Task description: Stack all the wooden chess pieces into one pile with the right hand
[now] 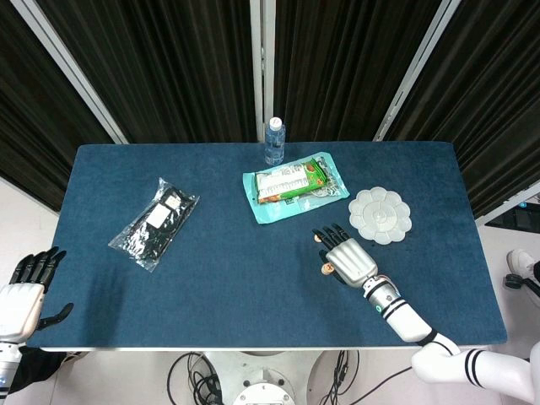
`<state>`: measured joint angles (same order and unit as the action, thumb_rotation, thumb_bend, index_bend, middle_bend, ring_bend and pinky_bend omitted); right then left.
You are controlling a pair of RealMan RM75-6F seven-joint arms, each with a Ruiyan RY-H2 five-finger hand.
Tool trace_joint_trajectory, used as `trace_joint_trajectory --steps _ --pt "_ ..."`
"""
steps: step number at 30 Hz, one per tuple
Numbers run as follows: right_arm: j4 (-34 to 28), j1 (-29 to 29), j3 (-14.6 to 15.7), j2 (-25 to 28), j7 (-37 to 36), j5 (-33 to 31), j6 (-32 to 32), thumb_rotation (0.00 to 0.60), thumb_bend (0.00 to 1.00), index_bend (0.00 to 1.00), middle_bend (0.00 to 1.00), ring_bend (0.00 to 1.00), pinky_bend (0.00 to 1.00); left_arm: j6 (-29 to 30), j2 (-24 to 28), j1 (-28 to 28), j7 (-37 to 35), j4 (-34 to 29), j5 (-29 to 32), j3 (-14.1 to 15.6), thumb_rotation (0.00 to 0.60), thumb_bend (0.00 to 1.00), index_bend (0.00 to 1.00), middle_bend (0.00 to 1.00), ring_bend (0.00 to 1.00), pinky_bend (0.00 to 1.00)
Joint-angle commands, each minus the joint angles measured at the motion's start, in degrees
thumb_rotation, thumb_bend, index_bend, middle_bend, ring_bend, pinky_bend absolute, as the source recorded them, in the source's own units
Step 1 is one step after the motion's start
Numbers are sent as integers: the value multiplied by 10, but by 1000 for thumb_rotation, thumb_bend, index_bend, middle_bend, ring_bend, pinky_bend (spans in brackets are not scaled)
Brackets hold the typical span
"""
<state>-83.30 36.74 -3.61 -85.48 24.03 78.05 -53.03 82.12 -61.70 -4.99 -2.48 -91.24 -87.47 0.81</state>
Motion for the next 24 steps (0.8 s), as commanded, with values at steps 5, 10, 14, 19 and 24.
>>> trace_joint_trajectory --steps 5,10,14,19,24 --pt "1 3 0 -1 -1 -2 2 600 272 521 0 0 0 0 0 0 0 0 1 -1 600 230 46 0 0 0" --pt "4 5 2 -3 2 -6 3 600 272 516 0 0 0 1 0 0 -1 1 1 -1 600 230 47 0 0 0" --pt "5 6 3 -4 1 -7 2 600 272 511 0 0 0 1 0 0 -1 1 1 -1 600 231 47 0 0 0" --pt "6 7 4 -4 0 -8 3 600 271 504 0 0 0 0 0 0 -1 1 2 -1 600 230 47 0 0 0" --pt "7 8 5 -4 0 -12 6 600 263 481 0 0 0 -2 0 0 -1 1 3 -1 600 230 47 0 0 0"
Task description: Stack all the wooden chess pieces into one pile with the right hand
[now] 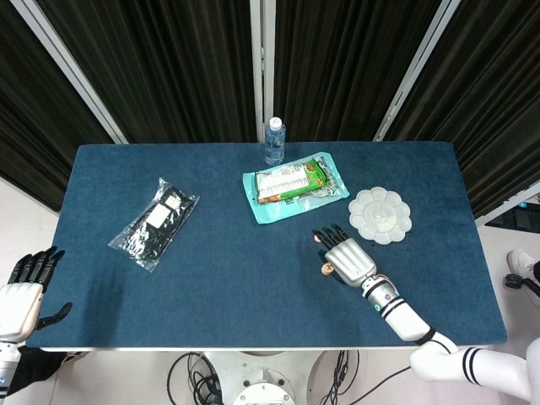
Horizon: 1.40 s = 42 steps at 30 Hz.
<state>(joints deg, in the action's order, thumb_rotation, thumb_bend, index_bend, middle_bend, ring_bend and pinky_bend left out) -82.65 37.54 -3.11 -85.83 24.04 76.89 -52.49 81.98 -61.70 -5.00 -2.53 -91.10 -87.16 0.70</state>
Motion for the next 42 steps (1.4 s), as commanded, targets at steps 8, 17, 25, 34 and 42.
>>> trace_joint_trajectory --steps 8,17,25,34,42 --pt "2 2 1 -1 -3 -1 1 600 256 452 0 0 0 -1 0 0 0 1 0 0 600 230 47 0 0 0" --pt "3 4 1 -4 -9 2 -3 600 257 450 0 0 0 0 0 0 -2 2 0 0 600 230 47 0 0 0" --pt "2 5 3 -2 -10 3 -2 600 257 449 0 0 0 -1 0 0 -3 3 1 0 600 230 47 0 0 0" --pt "-1 5 4 -1 -8 4 -6 600 260 450 1 0 0 -3 0 -1 -5 4 1 0 600 230 47 0 0 0" --pt "-3 5 4 0 -7 3 -6 600 264 455 0 0 0 -1 1 0 -6 3 1 0 600 230 47 0 0 0"
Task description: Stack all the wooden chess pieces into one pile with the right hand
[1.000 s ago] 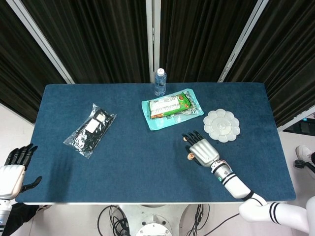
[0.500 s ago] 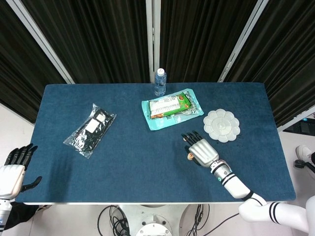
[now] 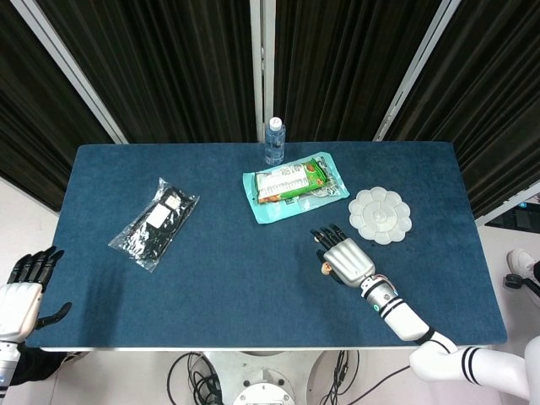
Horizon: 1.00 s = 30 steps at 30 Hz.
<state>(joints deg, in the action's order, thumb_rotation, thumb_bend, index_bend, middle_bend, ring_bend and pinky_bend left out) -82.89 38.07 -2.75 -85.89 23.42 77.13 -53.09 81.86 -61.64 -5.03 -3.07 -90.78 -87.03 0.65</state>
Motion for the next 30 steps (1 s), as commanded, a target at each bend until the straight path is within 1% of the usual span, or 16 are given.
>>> trace_joint_trajectory --steps 1,6,10,12,13,15,16,17,19,20,22,24,30 --pt "-2 0 0 2 -1 1 -1 600 264 452 0 0 0 1 1 0 -1 0 -1 0 600 230 47 0 0 0" --pt "-19 -5 -2 20 -7 7 -15 600 262 382 0 0 0 3 3 1 -4 -3 -3 1 600 230 47 0 0 0" --pt "-28 -11 -2 38 -10 8 -23 600 262 377 0 0 0 3 4 1 -3 -4 -5 1 600 230 47 0 0 0" --pt "-29 -11 -1 45 -14 0 -16 600 289 375 0 0 0 2 4 1 -2 -5 -5 2 600 230 47 0 0 0" --pt "-30 -11 0 47 -17 -3 -11 600 321 375 0 0 0 2 4 0 -3 -5 -6 2 600 230 47 0 0 0" --pt "-29 -10 2 50 -22 -6 -2 600 478 375 0 0 0 3 4 1 -5 -6 -8 3 600 230 47 0 0 0" --pt "-27 -10 4 50 -25 -7 1 600 538 375 0 0 0 3 4 1 -5 -6 -8 3 600 231 47 0 0 0" --pt "-26 -10 5 50 -27 -8 5 600 638 375 0 0 0 4 5 1 -4 -6 -8 3 600 231 47 0 0 0" --pt "-22 -8 9 51 -32 -8 15 600 734 375 0 0 0 3 5 1 -4 -7 -8 3 600 230 47 0 0 0" --pt "-21 -7 10 51 -33 -9 18 600 807 376 0 0 0 3 4 1 -4 -7 -8 3 600 230 47 0 0 0" --pt "-20 -6 11 51 -35 -9 23 600 877 377 0 0 0 4 4 1 -5 -6 -8 3 600 230 47 0 0 0" --pt "-19 -5 11 50 -36 -10 25 600 915 375 0 0 0 3 4 0 -5 -6 -8 3 600 230 47 0 0 0" --pt "-18 -2 10 48 -37 -12 29 600 924 372 0 0 0 2 4 0 -8 -4 -6 2 600 230 47 0 0 0"
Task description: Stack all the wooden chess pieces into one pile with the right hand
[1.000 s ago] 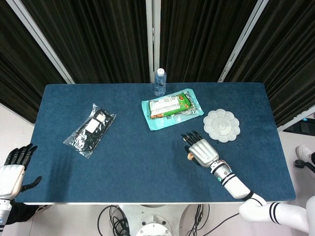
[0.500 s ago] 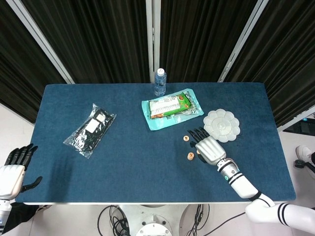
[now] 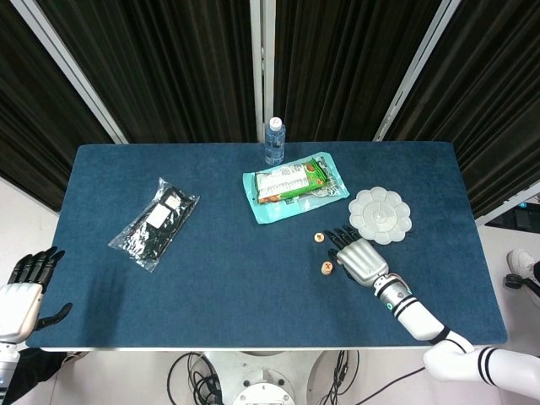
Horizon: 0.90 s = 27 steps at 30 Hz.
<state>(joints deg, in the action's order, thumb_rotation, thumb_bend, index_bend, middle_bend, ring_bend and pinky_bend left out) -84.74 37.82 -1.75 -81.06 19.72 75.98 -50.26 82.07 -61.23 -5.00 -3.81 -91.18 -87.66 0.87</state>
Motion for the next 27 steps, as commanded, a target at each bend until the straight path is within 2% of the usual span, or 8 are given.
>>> trace_joint_trajectory --steps 1,22,25,27 --pt "1 1 0 -2 1 -1 2 600 925 372 0 0 0 0 0 0 0 0 0 0 600 230 47 0 0 0" --pt "-2 -2 -2 -5 6 1 -13 600 920 377 0 0 0 -3 0 0 -1 1 3 0 600 230 47 0 0 0" --pt "-2 -6 -7 2 3 -1 -24 600 848 343 0 0 0 -3 0 -1 -2 1 3 0 600 230 47 0 0 0" --pt "0 -9 -7 8 8 -7 -26 600 696 307 0 0 0 -4 0 -1 -2 1 3 0 600 230 47 0 0 0"
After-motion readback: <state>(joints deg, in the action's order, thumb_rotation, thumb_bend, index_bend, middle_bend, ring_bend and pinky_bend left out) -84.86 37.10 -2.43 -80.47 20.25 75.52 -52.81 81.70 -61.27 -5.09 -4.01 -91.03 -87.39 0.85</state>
